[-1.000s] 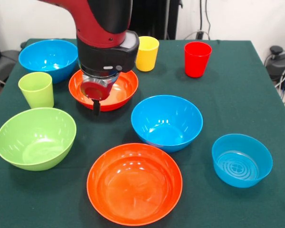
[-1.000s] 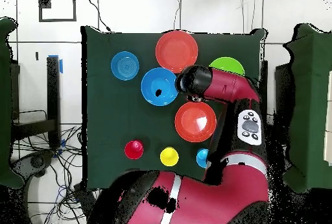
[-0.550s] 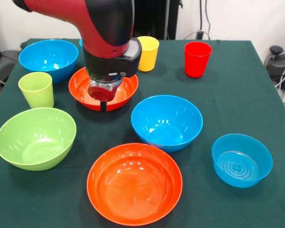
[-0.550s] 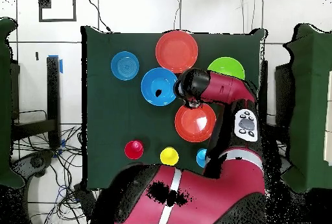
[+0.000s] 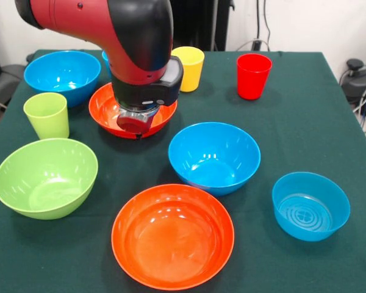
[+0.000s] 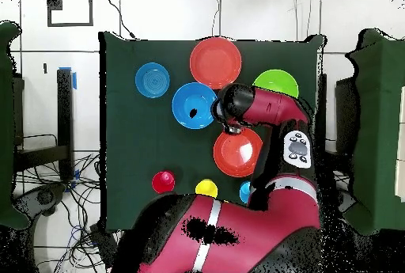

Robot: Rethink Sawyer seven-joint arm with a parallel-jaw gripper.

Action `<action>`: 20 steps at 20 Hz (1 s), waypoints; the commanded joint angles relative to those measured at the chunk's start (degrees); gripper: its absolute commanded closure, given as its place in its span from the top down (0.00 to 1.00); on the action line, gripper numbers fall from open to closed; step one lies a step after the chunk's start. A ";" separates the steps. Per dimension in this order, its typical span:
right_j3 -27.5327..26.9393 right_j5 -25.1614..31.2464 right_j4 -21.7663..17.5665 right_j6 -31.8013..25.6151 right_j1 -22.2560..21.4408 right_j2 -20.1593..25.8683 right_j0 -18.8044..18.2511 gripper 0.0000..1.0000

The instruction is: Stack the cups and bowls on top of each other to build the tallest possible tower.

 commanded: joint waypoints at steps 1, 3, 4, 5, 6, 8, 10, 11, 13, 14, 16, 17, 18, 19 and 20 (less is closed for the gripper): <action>-2.78 2.12 -5.56 -15.02 0.64 5.27 1.26 0.00; -3.65 3.31 -5.66 -14.81 0.96 4.85 1.20 0.00; -3.86 5.20 -5.20 -14.77 0.96 4.97 1.08 0.00; -4.26 5.95 -5.37 -15.38 0.87 4.98 0.92 0.00; -4.49 5.59 -5.74 -15.71 0.88 4.91 0.92 0.00; -4.33 5.74 -5.74 -15.75 0.70 4.99 0.70 0.00; -4.34 5.69 -5.79 -15.85 0.68 5.11 0.55 0.00; -4.31 5.96 -5.77 -15.94 0.47 5.11 0.50 0.00; -4.35 6.71 -5.64 -15.94 0.06 5.14 0.74 0.00; -4.43 7.24 -5.55 -15.99 -0.10 5.20 0.82 0.00; -4.76 8.62 -5.39 -16.10 -0.37 5.26 0.96 0.00; -5.42 10.39 -5.33 -16.36 -0.60 5.22 1.11 0.00; -6.09 11.73 -5.37 -16.46 -0.72 5.13 1.31 0.00; -6.76 13.07 -5.41 -16.56 -0.84 5.03 1.51 0.00; -7.13 13.88 -5.38 -16.58 -0.91 5.04 1.59 0.00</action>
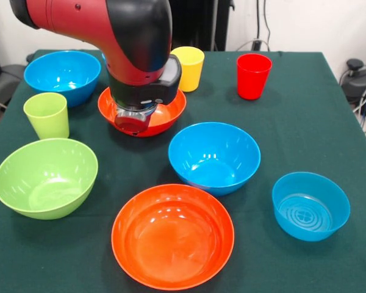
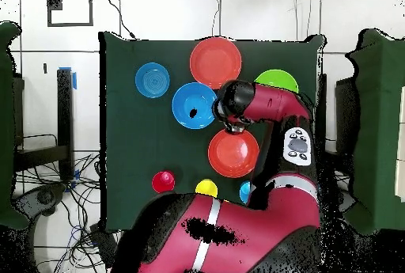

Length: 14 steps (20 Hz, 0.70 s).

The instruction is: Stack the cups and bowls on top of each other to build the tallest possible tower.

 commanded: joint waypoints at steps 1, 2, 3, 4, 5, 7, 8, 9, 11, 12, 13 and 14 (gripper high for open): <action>-5.24 10.67 -3.62 -14.82 -1.07 5.08 1.71 0.00; -5.49 11.15 -3.52 -14.70 -1.13 5.18 1.79 0.00; -5.74 11.63 -3.43 -14.58 -1.18 5.28 1.87 0.00; -5.78 11.82 -3.36 -14.43 -1.27 5.33 1.91 0.00; -6.04 12.33 -3.25 -14.23 -1.44 5.40 2.04 0.00; -6.61 13.19 -3.00 -13.68 -1.51 5.51 2.25 0.00; -6.96 13.60 -3.01 -13.52 -1.52 5.48 2.38 0.00; -7.84 14.39 -2.89 -13.14 -1.38 5.50 2.57 0.00; -9.02 15.66 -2.49 -12.11 -1.34 5.45 3.01 0.00; -9.44 15.94 -2.39 -11.76 -1.35 5.42 3.17 0.00; -10.25 16.18 -2.16 -11.09 -1.29 5.44 3.46 0.00; -10.58 16.20 -1.95 -10.73 -1.28 5.48 3.56 0.00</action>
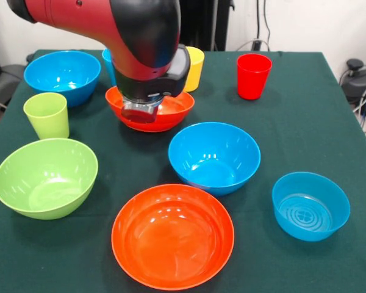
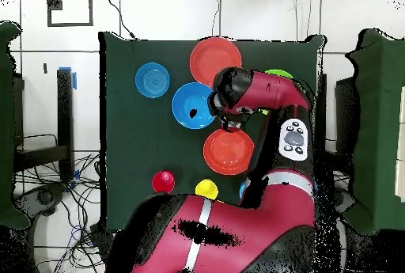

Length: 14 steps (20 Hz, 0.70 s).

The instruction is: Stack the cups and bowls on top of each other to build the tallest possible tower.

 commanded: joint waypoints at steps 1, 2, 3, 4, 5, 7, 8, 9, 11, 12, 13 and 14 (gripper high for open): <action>-6.30 5.12 -1.64 -10.28 -1.12 5.64 2.31 0.00; -6.64 5.20 -1.53 -10.14 -1.12 5.65 2.43 0.00; -7.42 5.54 -1.40 -9.88 -1.04 5.65 2.59 0.00; -7.80 6.08 -1.14 -9.66 -1.03 5.68 2.69 0.00; -8.74 7.32 -1.10 -9.28 -1.13 5.47 3.18 0.00; -10.75 10.71 -1.40 -9.02 -1.15 4.84 4.04 0.00; -11.47 12.15 -1.38 -8.90 -1.13 4.63 4.32 0.00; -13.34 14.86 -1.52 -8.84 -0.75 4.45 4.75 0.00; -14.87 17.10 -1.43 -8.73 -0.42 4.37 5.08 0.00; -15.28 17.81 -1.43 -8.79 -0.34 4.35 5.16 0.00; -15.61 18.71 -1.29 -8.85 -0.23 4.42 5.12 0.00; -15.99 19.57 -1.37 -9.14 -0.22 4.41 5.15 0.00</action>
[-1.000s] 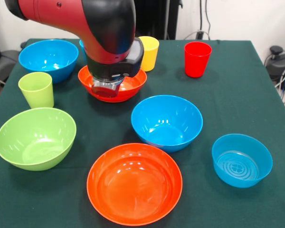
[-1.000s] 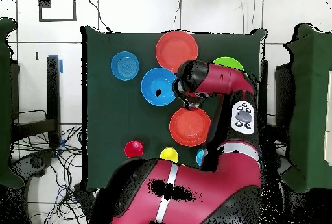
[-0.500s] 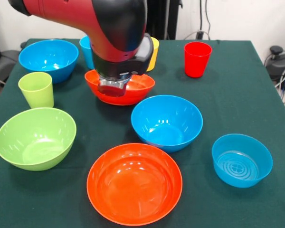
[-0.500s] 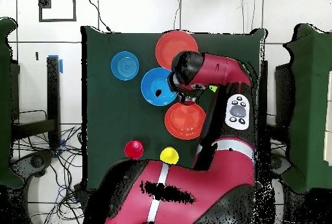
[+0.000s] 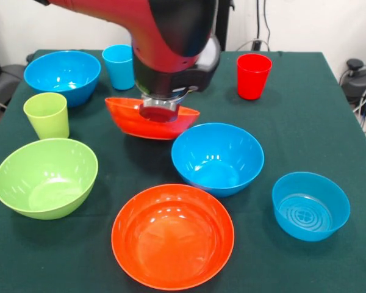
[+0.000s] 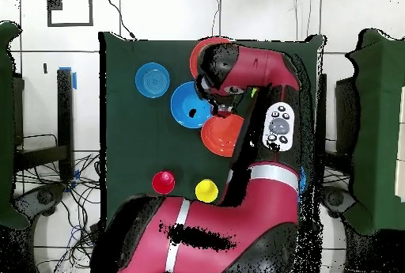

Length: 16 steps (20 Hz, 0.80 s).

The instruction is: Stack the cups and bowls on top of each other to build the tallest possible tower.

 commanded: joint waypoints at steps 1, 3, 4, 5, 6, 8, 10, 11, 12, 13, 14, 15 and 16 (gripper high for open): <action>-7.43 11.81 -1.37 -9.26 -0.29 4.30 1.89 0.00; -8.09 13.04 -1.42 -9.77 -0.36 4.33 1.77 0.00; -8.11 13.19 -1.38 -9.91 -0.40 4.37 1.69 0.00; -8.45 13.96 -1.41 -10.14 -0.63 4.31 1.68 0.00; -8.58 14.18 -1.46 -10.22 -0.66 4.27 1.67 0.00; -8.49 14.63 -1.43 -10.41 -1.01 4.20 1.65 0.00; -7.97 14.31 -1.36 -10.36 -1.32 4.07 1.59 0.00; -7.81 14.54 -1.29 -10.37 -1.60 4.01 1.55 0.00; -7.85 14.65 -1.28 -10.31 -1.67 3.94 1.56 0.00; -7.89 14.77 -1.28 -10.25 -1.75 3.87 1.57 0.00; -7.83 14.69 -1.25 -10.16 -1.80 3.84 1.58 0.00; -7.79 14.79 -1.15 -9.86 -1.95 3.78 1.69 0.00; -7.87 14.96 -1.12 -9.69 -2.01 3.74 1.73 0.00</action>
